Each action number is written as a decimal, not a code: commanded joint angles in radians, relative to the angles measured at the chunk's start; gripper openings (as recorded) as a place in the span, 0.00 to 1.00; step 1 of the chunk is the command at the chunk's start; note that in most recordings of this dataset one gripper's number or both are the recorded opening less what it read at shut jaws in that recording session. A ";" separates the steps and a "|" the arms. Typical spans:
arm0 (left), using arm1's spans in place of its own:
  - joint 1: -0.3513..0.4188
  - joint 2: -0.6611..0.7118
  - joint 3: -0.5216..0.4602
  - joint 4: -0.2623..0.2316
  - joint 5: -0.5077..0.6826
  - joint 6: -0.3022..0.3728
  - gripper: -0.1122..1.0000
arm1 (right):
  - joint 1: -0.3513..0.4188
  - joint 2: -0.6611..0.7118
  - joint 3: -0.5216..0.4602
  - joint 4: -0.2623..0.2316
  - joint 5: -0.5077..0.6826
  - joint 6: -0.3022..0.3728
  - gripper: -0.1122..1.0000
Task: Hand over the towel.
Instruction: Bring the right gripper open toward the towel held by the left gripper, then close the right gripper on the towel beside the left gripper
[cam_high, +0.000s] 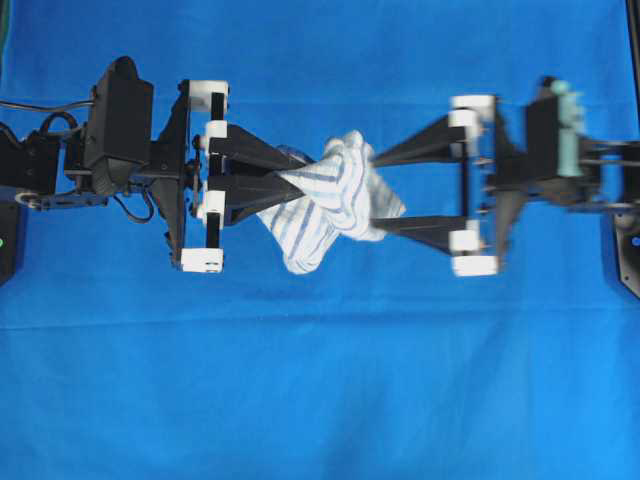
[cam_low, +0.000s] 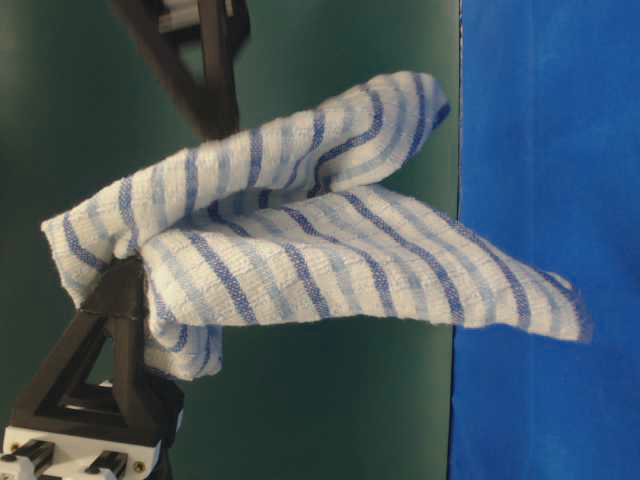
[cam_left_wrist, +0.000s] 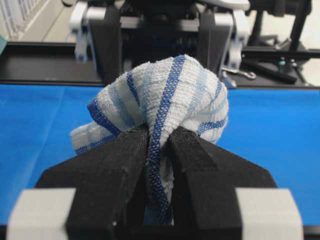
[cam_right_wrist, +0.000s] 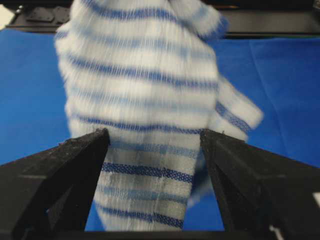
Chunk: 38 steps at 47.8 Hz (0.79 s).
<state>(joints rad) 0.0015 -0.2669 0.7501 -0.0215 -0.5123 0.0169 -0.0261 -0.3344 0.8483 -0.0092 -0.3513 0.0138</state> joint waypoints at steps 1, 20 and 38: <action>0.000 -0.012 -0.023 0.002 -0.005 0.002 0.16 | -0.002 0.069 -0.087 0.005 -0.021 0.003 0.75; 0.000 -0.012 -0.025 0.002 -0.006 0.002 0.16 | 0.005 0.245 -0.265 0.006 -0.020 0.020 0.76; 0.002 -0.014 -0.025 0.002 -0.009 0.002 0.16 | 0.008 0.259 -0.278 0.005 -0.026 0.018 0.75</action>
<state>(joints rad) 0.0015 -0.2684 0.7486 -0.0215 -0.5123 0.0169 -0.0199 -0.0629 0.5921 -0.0061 -0.3682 0.0337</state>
